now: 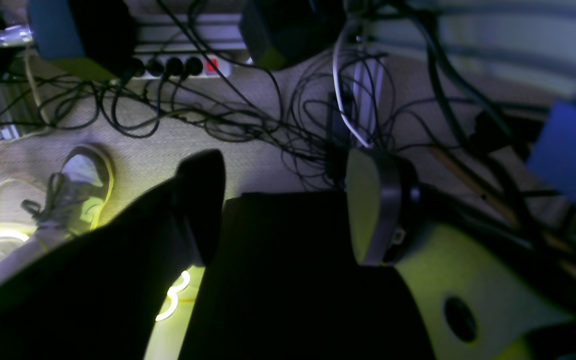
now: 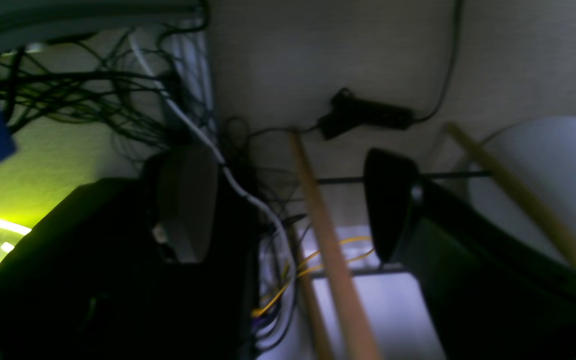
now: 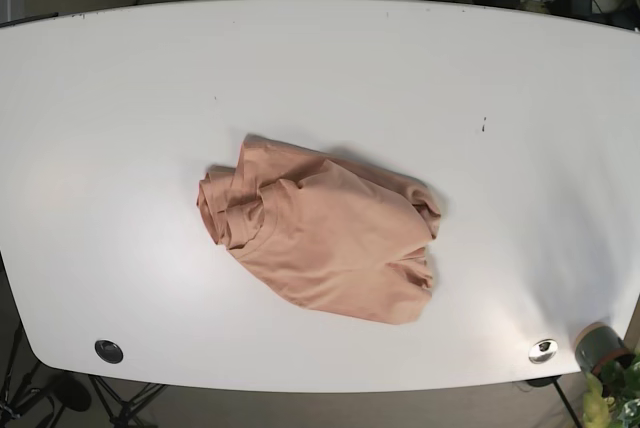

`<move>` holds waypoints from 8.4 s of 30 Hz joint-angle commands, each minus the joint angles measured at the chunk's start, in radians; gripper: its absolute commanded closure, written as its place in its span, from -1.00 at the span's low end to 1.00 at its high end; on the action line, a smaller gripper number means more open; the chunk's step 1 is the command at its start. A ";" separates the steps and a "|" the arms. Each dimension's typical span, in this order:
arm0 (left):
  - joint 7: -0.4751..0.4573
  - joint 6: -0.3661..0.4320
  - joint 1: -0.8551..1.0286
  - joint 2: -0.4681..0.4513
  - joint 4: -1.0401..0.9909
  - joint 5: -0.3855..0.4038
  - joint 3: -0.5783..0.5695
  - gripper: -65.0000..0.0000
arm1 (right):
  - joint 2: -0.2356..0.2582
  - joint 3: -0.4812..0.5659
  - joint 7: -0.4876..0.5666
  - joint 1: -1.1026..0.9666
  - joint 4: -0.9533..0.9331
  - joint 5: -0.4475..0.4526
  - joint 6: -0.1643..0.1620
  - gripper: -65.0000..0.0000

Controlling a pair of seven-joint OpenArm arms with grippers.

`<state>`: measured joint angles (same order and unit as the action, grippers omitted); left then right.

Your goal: Fold the T-shirt properly

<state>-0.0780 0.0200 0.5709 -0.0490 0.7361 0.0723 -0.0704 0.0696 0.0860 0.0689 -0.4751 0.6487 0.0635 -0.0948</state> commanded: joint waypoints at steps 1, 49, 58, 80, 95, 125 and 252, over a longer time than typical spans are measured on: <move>-0.006 0.004 0.050 -0.012 0.060 -0.001 0.001 -0.09 | 0.003 -0.001 0.002 -0.047 0.049 -0.003 -0.001 -0.33; -0.007 0.004 0.705 -0.032 1.242 0.001 0.156 -0.09 | 0.197 -0.025 -0.048 -0.733 1.336 0.002 0.002 -0.33; -0.013 0.004 0.673 -0.030 1.282 0.002 0.148 -0.09 | 0.218 -0.022 -0.047 -0.597 1.345 0.002 0.000 -0.33; -0.006 0.004 0.303 -0.111 1.273 -0.004 0.149 -0.10 | 0.212 0.123 -0.051 -0.258 1.344 0.002 -0.003 -0.35; 0.074 0.004 0.157 -0.119 1.273 -0.006 0.149 -0.09 | 0.210 0.191 -0.214 0.036 1.324 0.005 0.008 -0.35; 0.077 0.004 0.021 -0.096 1.224 -0.009 0.105 -0.09 | 0.123 0.200 -0.424 0.666 0.885 0.003 0.065 -0.35; 0.079 0.004 -0.071 -0.102 1.065 -0.009 -0.110 -0.10 | -0.020 0.004 -0.889 0.953 1.296 -0.008 0.422 1.00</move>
<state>0.0292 0.0231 0.5018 -0.1513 1.7836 0.0647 -0.1814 0.0475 0.0925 -0.8658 0.4442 1.9011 0.0505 0.3332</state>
